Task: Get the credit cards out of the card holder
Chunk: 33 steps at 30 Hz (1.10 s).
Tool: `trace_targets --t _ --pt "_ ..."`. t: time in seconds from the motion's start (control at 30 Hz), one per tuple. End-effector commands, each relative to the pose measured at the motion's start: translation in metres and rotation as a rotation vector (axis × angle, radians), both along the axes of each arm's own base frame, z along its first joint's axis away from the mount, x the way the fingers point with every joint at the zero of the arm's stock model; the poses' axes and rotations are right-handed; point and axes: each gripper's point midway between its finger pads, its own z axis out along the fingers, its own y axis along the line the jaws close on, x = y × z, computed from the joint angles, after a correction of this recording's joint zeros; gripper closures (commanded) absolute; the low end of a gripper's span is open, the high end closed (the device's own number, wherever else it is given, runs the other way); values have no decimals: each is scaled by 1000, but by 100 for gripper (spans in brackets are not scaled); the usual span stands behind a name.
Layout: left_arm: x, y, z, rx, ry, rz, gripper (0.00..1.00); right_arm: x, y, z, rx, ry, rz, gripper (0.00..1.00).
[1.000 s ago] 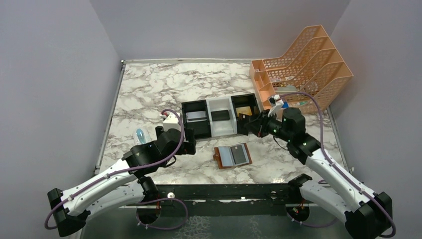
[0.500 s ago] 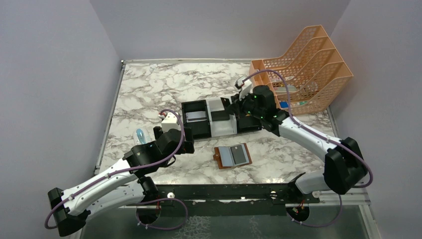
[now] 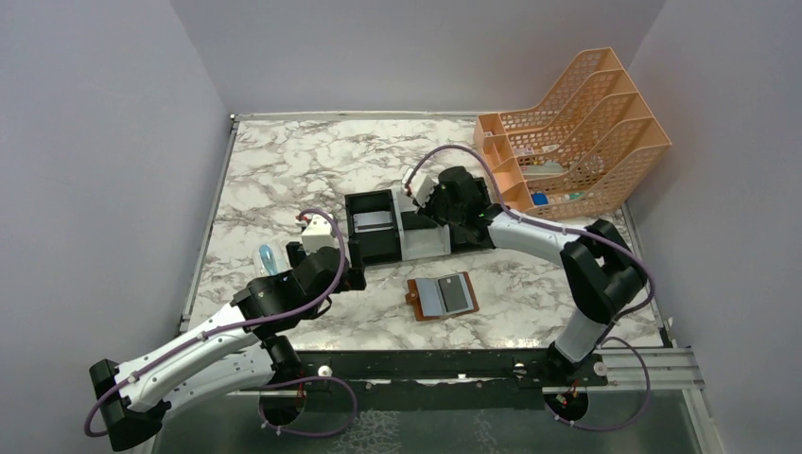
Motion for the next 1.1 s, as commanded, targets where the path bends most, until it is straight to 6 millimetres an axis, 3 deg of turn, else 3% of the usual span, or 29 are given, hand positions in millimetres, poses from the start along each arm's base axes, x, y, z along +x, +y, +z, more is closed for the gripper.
trace_targets --t 0.0,0.3,0.53,0.63,0.67,0.73,0.9,1.07 --pt "3 10 -2 29 -13 42 1 16 -3 -18 -164 -83 18 99" --pt "3 13 -1 37 -15 55 1 23 -1 -33 -267 -126 49 96" --pt "3 13 -2 40 -13 56 1 10 -3 -60 -338 -44 110 89" --pt "3 13 -2 43 -12 56 1 3 -1 -64 -342 -10 141 82" --pt "3 13 -2 43 -11 56 1 0 0 -65 -344 -4 163 76" --pt "3 13 -2 45 -10 56 1 -4 0 -66 -351 1 188 70" --pt "3 13 -2 46 -11 55 1 -8 -2 -63 -349 15 190 68" --pt "3 13 -2 45 -11 54 1 1 6 -33 -192 38 32 67"
